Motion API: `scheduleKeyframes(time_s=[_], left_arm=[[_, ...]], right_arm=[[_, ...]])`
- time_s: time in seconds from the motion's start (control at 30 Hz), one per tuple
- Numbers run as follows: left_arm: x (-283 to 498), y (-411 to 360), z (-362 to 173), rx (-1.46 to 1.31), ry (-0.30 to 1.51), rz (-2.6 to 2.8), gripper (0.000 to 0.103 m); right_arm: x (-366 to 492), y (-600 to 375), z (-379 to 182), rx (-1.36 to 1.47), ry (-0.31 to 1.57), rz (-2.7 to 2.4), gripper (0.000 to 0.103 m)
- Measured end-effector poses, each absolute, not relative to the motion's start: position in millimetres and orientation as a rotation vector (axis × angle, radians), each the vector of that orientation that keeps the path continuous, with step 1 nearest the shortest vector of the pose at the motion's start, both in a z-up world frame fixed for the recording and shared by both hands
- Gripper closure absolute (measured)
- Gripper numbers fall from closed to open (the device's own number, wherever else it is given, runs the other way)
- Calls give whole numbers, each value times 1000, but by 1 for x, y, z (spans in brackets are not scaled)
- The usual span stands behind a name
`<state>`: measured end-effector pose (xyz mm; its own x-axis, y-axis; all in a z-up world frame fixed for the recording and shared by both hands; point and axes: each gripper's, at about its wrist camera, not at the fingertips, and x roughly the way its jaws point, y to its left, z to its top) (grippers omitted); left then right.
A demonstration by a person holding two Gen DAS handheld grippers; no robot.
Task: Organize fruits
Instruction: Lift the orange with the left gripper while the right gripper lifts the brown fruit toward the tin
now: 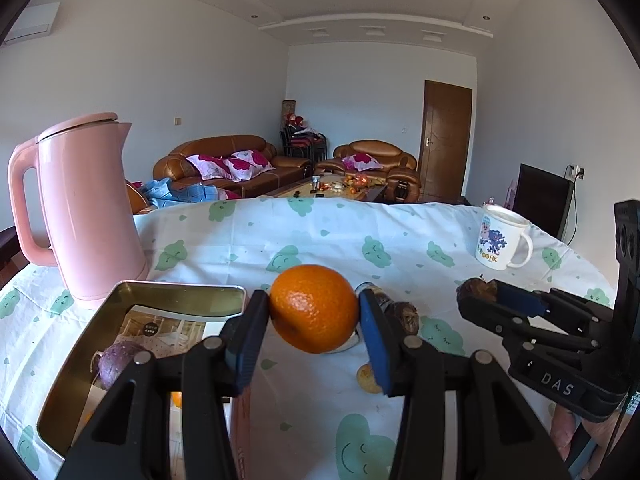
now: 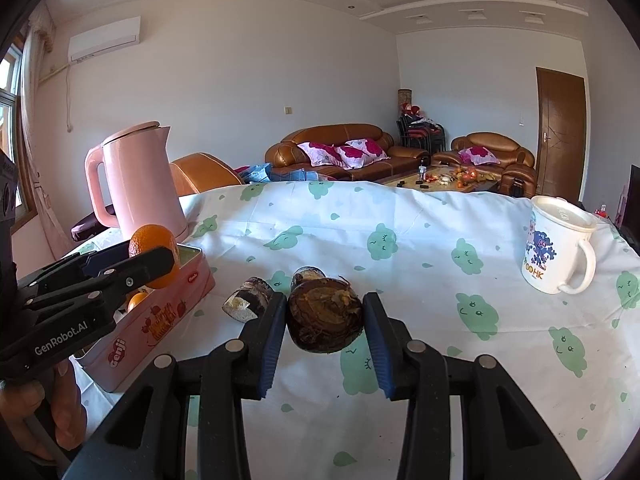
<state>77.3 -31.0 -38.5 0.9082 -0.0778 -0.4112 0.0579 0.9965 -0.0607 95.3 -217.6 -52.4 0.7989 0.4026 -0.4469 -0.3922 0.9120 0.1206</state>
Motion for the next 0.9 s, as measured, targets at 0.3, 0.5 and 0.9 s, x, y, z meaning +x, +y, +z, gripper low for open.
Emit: scheduleKeyframes(time_s=[0.3,0.5,0.9], left_arm=[[73,-32,-37,-51,404,-72,55],[70,-33,-36,-51,391,-72,55],[65,-32,-33,-52,361,-76,55]], right_arm=[[87,-219,-48,18,437,425,62],[81,-219,-46,14,403,422,62],[70,-220,-42,7,344,416,62]])
